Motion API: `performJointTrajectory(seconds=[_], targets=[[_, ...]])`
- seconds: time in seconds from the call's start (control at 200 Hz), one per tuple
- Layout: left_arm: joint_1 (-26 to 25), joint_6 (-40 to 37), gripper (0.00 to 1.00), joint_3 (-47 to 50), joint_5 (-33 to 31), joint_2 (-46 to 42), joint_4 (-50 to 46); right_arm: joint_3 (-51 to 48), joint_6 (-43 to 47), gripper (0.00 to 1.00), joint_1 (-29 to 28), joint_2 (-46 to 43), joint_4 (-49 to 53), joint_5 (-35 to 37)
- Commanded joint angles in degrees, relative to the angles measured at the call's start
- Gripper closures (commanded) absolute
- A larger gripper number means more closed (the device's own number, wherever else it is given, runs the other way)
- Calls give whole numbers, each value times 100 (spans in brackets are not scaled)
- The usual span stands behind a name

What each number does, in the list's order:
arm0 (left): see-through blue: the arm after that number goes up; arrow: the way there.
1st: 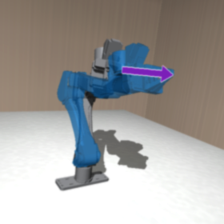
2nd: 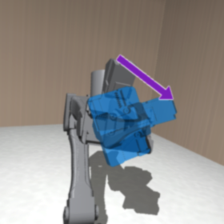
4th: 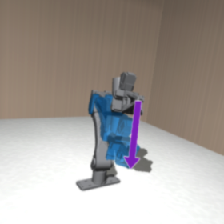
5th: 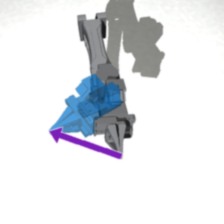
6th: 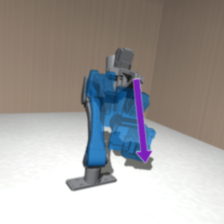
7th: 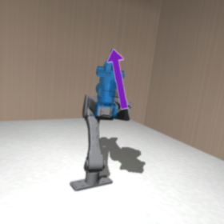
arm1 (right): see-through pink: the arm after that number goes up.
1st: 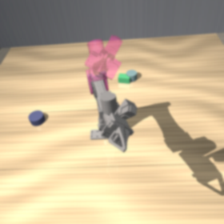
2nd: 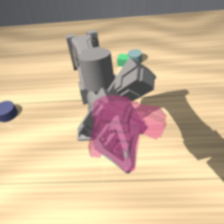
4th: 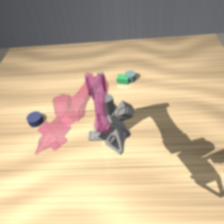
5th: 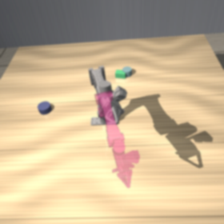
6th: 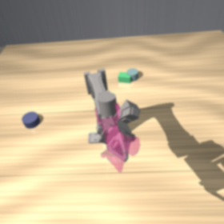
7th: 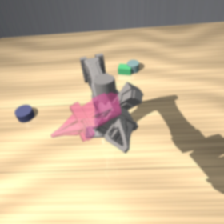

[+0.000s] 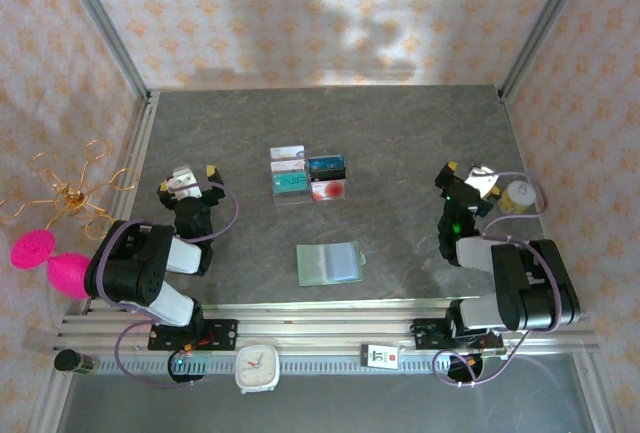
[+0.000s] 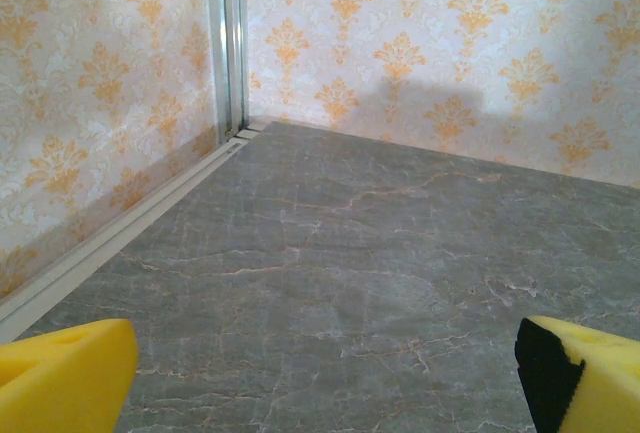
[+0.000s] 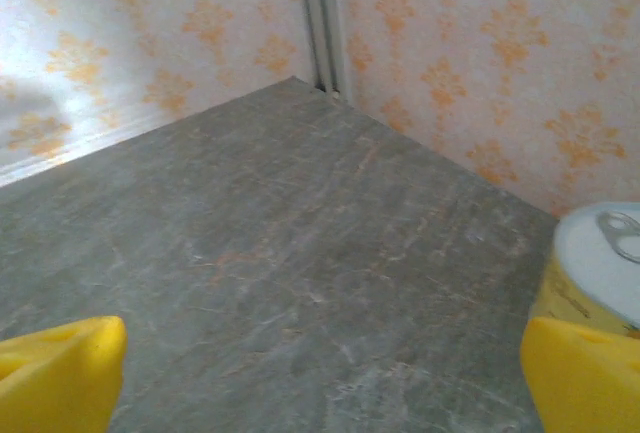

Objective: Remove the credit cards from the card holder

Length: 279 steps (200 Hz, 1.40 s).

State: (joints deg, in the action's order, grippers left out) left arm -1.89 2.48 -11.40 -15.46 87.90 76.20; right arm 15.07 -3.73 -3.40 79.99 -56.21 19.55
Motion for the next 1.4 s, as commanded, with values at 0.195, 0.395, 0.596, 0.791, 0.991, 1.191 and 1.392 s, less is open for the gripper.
performJointTrajectory(seconds=[0.195,0.395,0.596,0.791,0.991,1.191,1.392], targets=[[-54,-26,1,41,-68,43,263,-321,379,0,76,741,-1722,-1206],[-57,-24,1,41,-68,42,266,-286,373,0,74,679,-1570,-1208],[-57,-27,1,41,-71,39,263,-305,382,0,76,694,-1645,-1204],[-56,-22,1,41,-66,42,264,-301,392,0,67,703,-1661,-1208],[-56,-20,1,41,-64,44,266,-299,392,0,67,702,-1657,-1204],[-56,-23,1,41,-67,43,261,-299,398,0,64,700,-1657,-1208],[-55,-21,1,33,-66,43,250,-300,391,0,67,701,-1657,-1208]])
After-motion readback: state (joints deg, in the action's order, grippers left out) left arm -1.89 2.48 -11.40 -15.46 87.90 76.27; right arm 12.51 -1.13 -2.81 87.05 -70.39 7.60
